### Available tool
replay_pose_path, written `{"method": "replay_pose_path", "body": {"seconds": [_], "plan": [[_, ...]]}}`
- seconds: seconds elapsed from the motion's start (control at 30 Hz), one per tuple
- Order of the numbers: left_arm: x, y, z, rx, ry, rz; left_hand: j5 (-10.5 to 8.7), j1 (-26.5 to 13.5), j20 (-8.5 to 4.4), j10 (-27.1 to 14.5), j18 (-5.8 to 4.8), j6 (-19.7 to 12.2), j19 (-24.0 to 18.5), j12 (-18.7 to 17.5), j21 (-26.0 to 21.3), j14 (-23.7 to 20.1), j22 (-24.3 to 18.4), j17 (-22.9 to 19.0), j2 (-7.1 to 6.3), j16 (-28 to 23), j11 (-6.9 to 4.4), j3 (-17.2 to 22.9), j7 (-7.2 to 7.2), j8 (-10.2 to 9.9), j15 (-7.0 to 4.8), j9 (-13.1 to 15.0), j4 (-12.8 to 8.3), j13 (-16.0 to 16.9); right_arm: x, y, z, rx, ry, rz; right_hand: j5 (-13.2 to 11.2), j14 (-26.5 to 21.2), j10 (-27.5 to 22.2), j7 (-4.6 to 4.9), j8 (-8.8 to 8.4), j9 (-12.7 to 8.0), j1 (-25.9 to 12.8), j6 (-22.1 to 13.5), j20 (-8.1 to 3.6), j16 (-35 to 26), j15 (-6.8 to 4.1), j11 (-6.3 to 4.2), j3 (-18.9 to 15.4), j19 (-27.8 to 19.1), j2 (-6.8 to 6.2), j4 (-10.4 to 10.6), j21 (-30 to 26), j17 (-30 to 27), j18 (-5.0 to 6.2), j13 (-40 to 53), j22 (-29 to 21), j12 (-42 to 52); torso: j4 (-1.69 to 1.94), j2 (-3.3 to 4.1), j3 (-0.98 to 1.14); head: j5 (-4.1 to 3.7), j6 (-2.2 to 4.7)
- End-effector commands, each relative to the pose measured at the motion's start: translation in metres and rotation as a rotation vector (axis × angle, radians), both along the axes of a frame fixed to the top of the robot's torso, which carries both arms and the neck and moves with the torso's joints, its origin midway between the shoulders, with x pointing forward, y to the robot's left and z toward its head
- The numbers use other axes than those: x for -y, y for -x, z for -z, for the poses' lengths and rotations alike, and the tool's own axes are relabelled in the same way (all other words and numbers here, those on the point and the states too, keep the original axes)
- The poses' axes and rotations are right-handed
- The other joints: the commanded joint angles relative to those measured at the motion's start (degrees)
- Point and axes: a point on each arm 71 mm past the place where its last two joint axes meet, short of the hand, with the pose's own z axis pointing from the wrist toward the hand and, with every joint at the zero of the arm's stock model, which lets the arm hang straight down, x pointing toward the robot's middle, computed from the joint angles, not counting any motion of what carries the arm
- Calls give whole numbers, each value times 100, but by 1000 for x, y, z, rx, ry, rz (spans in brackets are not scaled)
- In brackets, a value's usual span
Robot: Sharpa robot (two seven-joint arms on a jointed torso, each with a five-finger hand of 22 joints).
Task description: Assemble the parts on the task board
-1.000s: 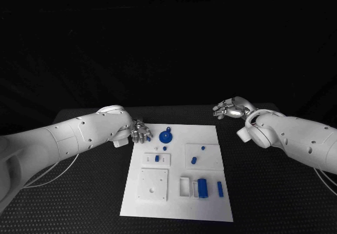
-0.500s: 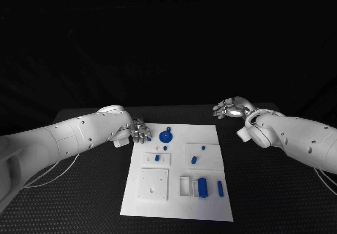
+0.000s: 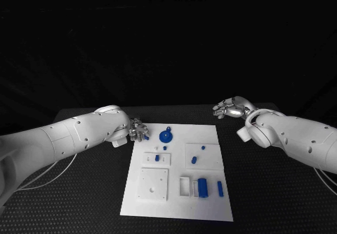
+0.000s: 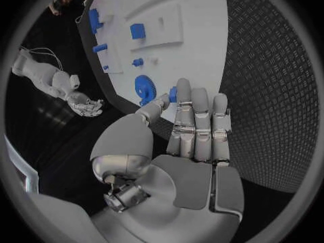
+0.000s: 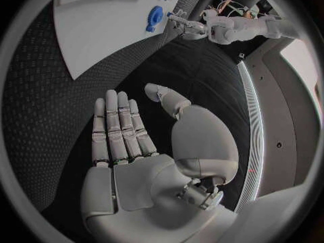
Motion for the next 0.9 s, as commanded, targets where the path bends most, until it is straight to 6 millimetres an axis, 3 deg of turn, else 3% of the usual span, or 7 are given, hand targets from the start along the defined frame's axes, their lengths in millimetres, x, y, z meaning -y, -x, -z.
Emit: {"method": "replay_pose_path", "body": {"seconds": [0.03, 0.3, 0.6, 0.9], "plan": [[0, 3, -1, -2, 56, -41, 50, -59, -513, 41, 76, 219, 43, 19, 33, 24, 13, 10, 2, 29, 10, 4, -180, 25, -2, 13, -37, 27, -1, 0, 0, -2, -4, -14, 36, -54, 11, 44, 25, -6, -53, -8, 31, 32, 6, 3, -45, 0, -15, 6, -37, -7, 59, -7, 91, -21, 6, -1, -1, 4, 6], [-2, 14, -7, 5, 69, -22, 90, -90, -530, 65, 68, 242, 48, 28, 41, 41, 39, 27, -26, 61, -1, 18, -192, 33, -16, 35, -75, 78, 2, 0, 0, -3, -2, -8, 40, -55, 10, 44, 26, -6, -55, -8, 31, 32, 5, 2, -47, 0, -15, 8, -41, -8, 60, -7, 93, -21, 17, -8, 3, 23, 17], [0, 33, -10, 36, 61, 30, 99, -83, -543, 78, 64, 256, 58, 28, 44, 54, 52, 33, -63, 77, -9, 46, -199, 35, -27, 46, -86, 107, 3, 0, 0, -2, 0, -4, 43, -55, 10, 43, 27, -7, -53, -7, 30, 34, 5, 2, -48, 1, -14, 7, -44, -9, 62, -8, 95, -20, 14, -5, 4, 46, 125], [2, 51, -11, 66, 52, 61, 103, -75, -551, 82, 58, 265, 67, 23, 45, 58, 62, 34, -97, 81, -10, 73, -201, 31, -33, 52, -74, 128, 4, 0, 0, -2, 0, -1, 45, -56, 11, 41, 29, -8, -47, -7, 29, 35, 3, 0, -47, 2, -15, 3, -48, -11, 64, -8, 97, -19, 7, 0, 0, 68, 136]]}}
